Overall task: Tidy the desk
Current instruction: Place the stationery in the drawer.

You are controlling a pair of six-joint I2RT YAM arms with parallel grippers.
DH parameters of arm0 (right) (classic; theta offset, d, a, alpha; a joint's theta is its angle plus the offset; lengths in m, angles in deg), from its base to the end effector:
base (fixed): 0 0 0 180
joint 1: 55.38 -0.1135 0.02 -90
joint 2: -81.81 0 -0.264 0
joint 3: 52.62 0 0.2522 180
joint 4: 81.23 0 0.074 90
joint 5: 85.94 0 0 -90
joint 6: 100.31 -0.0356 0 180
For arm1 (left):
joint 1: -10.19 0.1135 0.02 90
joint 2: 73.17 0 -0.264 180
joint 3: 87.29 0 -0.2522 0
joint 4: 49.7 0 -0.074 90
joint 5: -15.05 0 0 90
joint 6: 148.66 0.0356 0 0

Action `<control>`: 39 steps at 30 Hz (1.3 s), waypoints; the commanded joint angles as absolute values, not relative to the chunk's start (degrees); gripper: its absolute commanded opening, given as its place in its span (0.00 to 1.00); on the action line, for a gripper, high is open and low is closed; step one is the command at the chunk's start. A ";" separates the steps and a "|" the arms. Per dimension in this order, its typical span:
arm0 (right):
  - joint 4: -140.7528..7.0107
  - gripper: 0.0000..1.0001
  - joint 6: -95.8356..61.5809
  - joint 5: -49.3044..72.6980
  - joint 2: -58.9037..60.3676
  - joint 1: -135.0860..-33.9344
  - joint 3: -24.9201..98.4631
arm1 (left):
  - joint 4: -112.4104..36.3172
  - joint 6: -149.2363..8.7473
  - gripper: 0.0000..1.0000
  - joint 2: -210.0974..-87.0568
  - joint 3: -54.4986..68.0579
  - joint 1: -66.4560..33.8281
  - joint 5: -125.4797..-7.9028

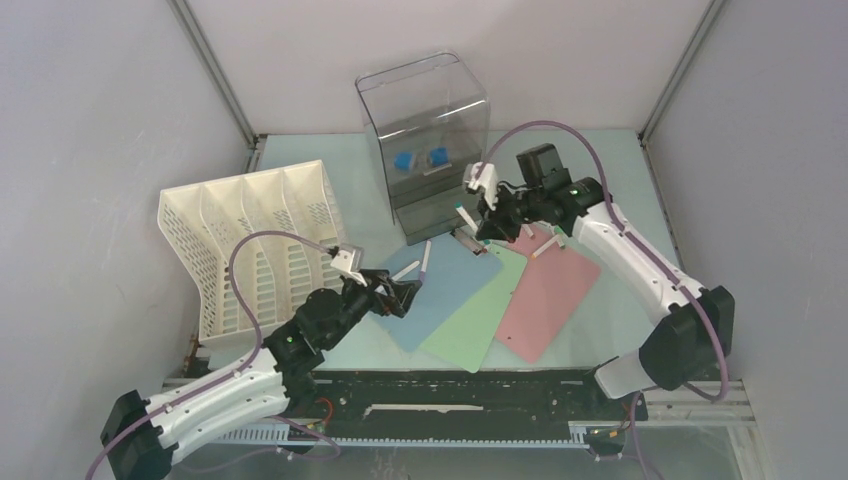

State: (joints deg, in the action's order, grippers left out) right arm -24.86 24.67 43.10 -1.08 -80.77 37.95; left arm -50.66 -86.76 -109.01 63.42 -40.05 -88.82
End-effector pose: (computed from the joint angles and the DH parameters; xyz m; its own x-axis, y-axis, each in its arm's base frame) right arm 0.2654 0.1508 0.3328 -0.1497 -0.5640 -0.8121 -0.9697 0.2442 0.0092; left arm 0.1118 -0.1211 0.2287 -0.3346 -0.3128 -0.8889 0.4944 0.7448 -0.4482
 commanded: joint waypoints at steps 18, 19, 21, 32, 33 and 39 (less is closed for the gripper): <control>-37.68 0.00 51.41 -11.92 -27.87 -94.56 56.90 | -46.28 -85.49 1.00 -105.93 64.63 -39.77 -88.81; -38.41 0.00 51.98 -12.88 -29.04 -94.62 57.54 | -46.11 -85.50 1.00 -105.58 64.71 -39.76 -88.89; -40.20 0.00 53.08 -14.61 -31.11 -94.82 58.32 | -45.46 -85.60 1.00 -104.82 64.91 -39.74 -89.14; -46.87 0.11 55.11 -18.02 -35.48 -95.46 58.26 | -44.72 -85.91 1.00 -102.84 65.88 -39.74 -89.77; -46.96 0.14 55.02 -18.15 -35.66 -95.51 58.25 | -44.80 -85.90 1.00 -103.05 65.92 -39.79 -89.67; -46.26 0.29 52.75 -17.96 -34.96 -95.89 57.60 | -45.79 -85.91 1.00 -103.71 66.11 -39.76 -89.22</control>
State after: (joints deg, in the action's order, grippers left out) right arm -44.68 53.94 -17.16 -35.31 -94.96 56.23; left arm -44.17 -86.63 -103.48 66.11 -40.03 -88.82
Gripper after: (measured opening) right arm 0.261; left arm 0.996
